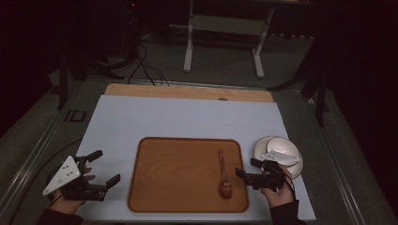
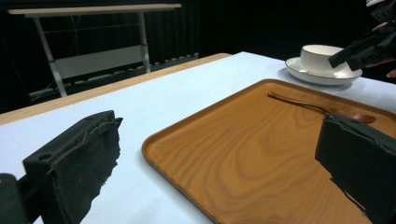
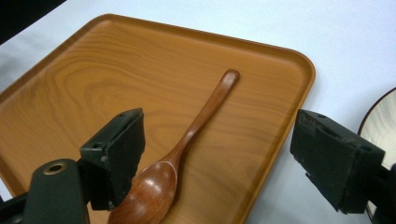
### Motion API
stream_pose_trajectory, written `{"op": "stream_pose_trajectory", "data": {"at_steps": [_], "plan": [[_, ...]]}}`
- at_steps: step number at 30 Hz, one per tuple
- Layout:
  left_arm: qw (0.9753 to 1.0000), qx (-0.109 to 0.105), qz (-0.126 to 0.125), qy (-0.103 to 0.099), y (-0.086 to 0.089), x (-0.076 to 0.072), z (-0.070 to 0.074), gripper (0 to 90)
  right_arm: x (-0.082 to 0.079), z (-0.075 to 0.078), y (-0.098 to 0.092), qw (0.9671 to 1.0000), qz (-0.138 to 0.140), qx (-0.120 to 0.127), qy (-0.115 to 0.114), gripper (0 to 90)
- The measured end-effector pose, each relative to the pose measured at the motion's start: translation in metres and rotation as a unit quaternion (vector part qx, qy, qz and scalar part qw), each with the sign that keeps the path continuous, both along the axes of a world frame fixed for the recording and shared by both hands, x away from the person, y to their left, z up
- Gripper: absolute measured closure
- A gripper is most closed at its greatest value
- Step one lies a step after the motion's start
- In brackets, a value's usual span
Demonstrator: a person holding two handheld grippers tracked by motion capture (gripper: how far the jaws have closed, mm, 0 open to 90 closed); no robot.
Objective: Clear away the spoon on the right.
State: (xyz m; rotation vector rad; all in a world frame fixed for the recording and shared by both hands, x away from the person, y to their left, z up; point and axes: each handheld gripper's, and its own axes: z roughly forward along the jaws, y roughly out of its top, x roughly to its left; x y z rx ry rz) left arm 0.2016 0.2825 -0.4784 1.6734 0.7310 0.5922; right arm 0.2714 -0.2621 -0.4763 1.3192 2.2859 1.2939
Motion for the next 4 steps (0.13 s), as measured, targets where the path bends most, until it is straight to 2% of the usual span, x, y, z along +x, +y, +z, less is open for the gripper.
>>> {"op": "stream_pose_trajectory", "data": {"at_steps": [4], "plan": [[1.0,-0.001,0.001,-0.001,0.0003,-0.0002,0.0002,0.0,0.0002,0.0004,-0.0006,1.0,0.0,0.002,-0.001,17.5]]}}
